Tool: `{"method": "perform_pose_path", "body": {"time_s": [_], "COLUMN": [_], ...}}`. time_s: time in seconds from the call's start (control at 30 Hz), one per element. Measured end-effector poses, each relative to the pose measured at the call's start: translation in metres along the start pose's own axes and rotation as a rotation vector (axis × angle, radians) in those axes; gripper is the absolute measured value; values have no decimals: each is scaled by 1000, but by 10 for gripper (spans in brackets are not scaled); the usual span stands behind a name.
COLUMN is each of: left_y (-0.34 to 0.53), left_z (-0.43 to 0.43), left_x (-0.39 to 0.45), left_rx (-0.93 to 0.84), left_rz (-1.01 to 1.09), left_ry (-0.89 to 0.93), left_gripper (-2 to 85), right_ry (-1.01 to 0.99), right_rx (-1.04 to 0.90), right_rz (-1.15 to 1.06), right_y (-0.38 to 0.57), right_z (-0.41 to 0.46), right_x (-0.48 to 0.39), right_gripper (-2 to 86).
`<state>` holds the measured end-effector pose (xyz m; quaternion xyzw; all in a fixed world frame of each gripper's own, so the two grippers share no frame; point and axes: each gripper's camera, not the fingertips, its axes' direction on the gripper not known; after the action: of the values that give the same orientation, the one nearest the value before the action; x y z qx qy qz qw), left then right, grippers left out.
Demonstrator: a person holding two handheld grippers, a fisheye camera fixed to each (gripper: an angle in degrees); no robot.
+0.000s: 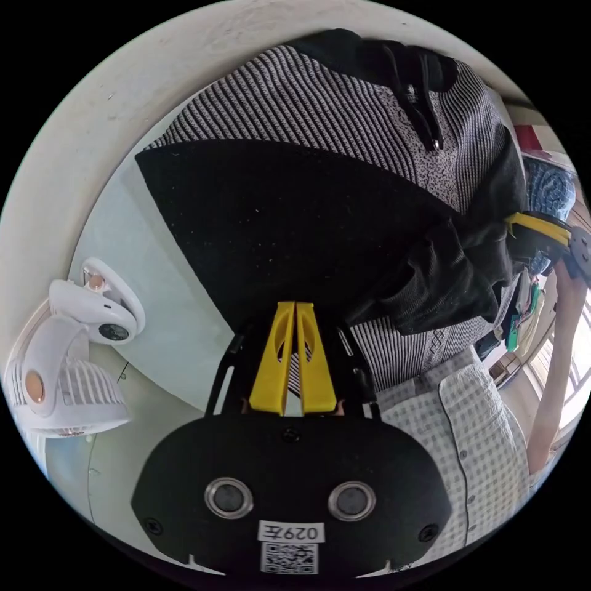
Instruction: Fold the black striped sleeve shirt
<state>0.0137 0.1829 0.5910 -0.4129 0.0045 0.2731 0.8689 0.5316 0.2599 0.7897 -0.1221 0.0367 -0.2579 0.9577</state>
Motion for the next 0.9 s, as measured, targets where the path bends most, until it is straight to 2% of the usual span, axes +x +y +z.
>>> {"method": "perform_pose_path", "body": {"time_s": [0.23,0.9], "left_y": [1,-11], "left_z": [6,30], "left_x": [1,54], "left_rx": [9,-35], "left_rz": [-5,18], "left_ry": [29,-91], "left_gripper": [-10,-10], "right_ry": [-9,42], "right_rx": [5,9], "right_rz": [1,-4], "right_y": [6,47], "right_z": [-18,-108], "right_x": [-8,-59], "right_gripper": [-6,-6]}}
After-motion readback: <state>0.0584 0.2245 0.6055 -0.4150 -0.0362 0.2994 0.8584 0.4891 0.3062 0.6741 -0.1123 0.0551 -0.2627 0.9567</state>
